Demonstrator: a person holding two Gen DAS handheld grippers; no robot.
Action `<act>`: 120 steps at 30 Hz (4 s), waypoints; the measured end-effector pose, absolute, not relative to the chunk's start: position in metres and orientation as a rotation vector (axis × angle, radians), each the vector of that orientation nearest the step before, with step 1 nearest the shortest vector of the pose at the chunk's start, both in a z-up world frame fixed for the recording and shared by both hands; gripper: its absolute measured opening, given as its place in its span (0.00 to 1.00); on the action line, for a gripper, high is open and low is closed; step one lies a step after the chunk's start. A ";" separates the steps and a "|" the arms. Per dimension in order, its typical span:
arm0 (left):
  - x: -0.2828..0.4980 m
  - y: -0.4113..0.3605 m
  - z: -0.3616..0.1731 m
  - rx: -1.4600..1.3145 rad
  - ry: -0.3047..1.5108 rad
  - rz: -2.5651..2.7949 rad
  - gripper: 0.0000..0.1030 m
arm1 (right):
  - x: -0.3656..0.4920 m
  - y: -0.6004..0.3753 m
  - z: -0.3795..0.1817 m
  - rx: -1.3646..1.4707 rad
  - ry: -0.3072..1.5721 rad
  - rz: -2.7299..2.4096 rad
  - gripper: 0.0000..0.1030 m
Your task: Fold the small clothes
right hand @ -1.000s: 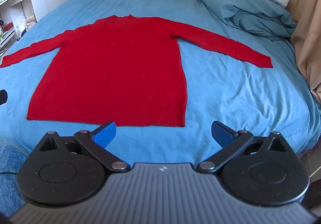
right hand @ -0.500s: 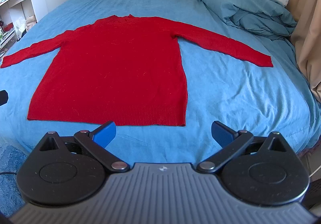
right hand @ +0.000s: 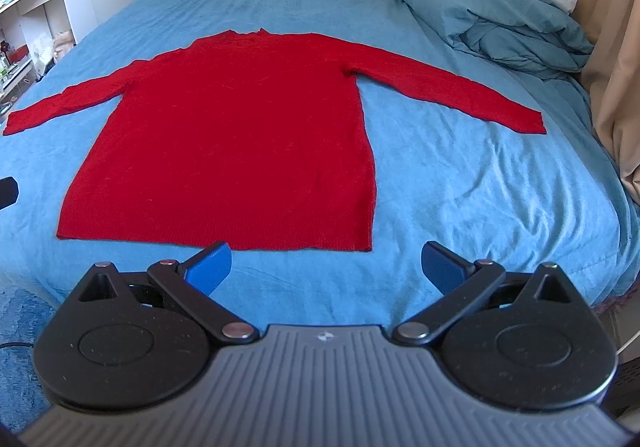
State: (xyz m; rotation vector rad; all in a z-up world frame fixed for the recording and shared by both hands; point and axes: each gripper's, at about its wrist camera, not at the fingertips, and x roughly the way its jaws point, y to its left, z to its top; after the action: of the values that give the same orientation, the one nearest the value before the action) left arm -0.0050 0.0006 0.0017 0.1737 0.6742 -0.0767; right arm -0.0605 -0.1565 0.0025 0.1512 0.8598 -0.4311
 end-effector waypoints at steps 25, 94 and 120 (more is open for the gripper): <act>-0.006 0.002 0.004 0.173 0.667 -0.079 1.00 | -0.062 -0.155 0.009 0.152 0.852 -0.424 1.00; 0.292 -0.223 -0.029 0.285 0.666 -0.421 1.00 | 0.046 -0.506 -0.077 0.478 0.639 -0.944 1.00; 0.431 -0.339 -0.157 0.229 0.894 -0.516 1.00 | 0.089 -0.588 -0.169 0.449 0.438 -1.258 0.22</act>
State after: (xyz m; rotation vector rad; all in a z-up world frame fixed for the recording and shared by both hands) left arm 0.4305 -0.3388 -0.1565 0.2293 0.8944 -0.5165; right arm 0.0893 -0.5880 -0.1692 0.4493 0.4384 -1.2579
